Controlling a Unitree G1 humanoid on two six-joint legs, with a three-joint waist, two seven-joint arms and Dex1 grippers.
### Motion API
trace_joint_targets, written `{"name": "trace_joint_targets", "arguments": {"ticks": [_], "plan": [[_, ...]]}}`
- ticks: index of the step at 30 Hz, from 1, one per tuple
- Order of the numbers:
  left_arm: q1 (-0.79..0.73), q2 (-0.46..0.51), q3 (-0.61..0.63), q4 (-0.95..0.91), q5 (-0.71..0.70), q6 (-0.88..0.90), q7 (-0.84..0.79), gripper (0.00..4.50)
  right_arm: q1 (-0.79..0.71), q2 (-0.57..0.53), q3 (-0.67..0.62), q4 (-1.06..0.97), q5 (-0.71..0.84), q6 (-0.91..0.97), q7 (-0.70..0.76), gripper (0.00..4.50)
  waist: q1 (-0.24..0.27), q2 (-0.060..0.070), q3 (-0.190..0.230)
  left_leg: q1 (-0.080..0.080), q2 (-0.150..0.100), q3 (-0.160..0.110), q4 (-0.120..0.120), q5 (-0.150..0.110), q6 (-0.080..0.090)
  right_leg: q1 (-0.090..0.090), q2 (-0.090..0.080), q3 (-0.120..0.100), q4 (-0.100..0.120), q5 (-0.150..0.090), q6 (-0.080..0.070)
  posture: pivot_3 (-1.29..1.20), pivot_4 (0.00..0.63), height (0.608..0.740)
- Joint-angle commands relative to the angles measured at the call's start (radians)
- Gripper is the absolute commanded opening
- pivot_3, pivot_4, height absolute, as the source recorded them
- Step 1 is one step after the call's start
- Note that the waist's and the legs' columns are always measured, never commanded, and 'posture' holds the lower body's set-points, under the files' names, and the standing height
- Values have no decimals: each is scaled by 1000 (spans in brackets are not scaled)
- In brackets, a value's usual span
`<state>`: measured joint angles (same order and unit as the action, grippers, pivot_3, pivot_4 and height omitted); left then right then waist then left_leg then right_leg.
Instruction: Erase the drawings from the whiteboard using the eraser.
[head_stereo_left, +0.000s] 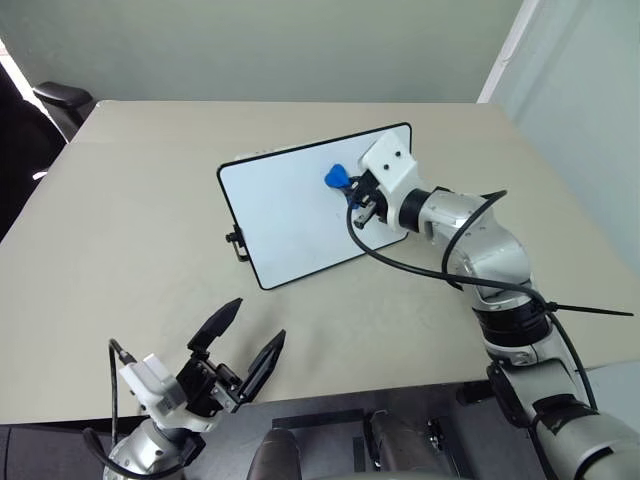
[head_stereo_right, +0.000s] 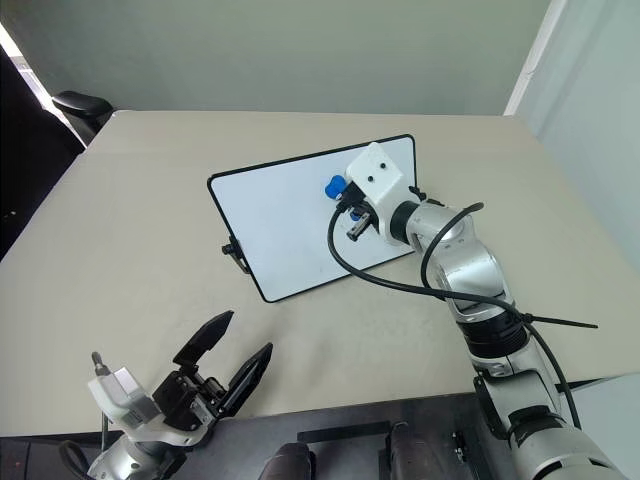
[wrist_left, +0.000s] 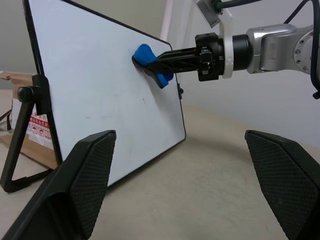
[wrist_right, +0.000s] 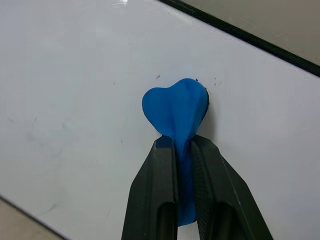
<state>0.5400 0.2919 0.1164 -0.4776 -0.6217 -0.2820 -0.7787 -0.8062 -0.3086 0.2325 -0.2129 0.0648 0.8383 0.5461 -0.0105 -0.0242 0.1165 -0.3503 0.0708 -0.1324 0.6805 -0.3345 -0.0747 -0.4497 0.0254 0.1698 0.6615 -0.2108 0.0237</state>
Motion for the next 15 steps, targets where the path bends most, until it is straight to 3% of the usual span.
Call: {"name": "trace_joint_targets", "arguments": {"ticks": [1, 15], "plan": [[2, 0, 5, -41, 5, -16, 0, 4500, 39, -11, 9, -9, -1, -6, -6, 235, 1, -1, 0, 0, 0, 0, 0, 0, 0, 0, 0, 0, 0, 0, 0, 0, 150, 740], [0, 3, 12, -38, -1, -17, -1, 4500, 135, -31, 65, 45, -26, 13, -9, 235, 1, -1, 0, 2, 0, 0, 1, 0, 0, 3, 0, 0, 0, 1, -1, 0, 150, 740]]}}
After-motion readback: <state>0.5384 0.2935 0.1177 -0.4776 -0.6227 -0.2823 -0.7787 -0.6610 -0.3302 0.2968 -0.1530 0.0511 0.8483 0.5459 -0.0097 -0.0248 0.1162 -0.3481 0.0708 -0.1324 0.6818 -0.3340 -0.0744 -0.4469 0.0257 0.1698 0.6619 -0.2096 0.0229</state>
